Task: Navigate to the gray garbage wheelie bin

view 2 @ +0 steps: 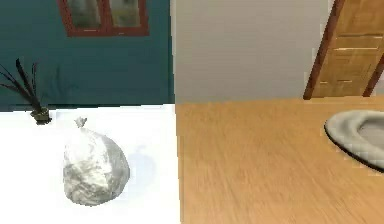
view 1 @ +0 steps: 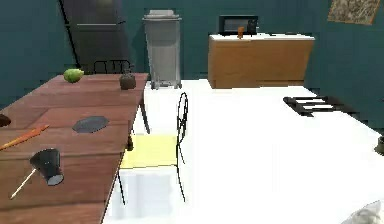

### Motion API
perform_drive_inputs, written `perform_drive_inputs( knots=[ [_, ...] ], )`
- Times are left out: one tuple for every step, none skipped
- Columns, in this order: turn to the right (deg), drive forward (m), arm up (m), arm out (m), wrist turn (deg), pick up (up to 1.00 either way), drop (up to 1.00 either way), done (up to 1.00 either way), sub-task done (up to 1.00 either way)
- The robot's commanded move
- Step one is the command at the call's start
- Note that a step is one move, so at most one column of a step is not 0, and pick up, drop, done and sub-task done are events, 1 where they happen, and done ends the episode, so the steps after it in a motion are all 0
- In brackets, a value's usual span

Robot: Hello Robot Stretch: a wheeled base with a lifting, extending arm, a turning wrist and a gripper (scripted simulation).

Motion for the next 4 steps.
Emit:
perform_drive_inputs(
  knots=[
    [21.0, 0.00, 0.00, 0.00, 0.0, 0.00, 0.00, 0.00, 0.00],
    [0.0, 1.00, 0.00, 0.00, 0.0, 0.00, 0.00, 0.00, 0.00],
    [0.0, 0.30, 0.00, 0.00, 0.0, 0.00, 0.00, 0.00, 0.00],
    [-36.0, 0.00, 0.00, 0.00, 0.0, 0.00, 0.00, 0.00, 0.00]
  ],
)
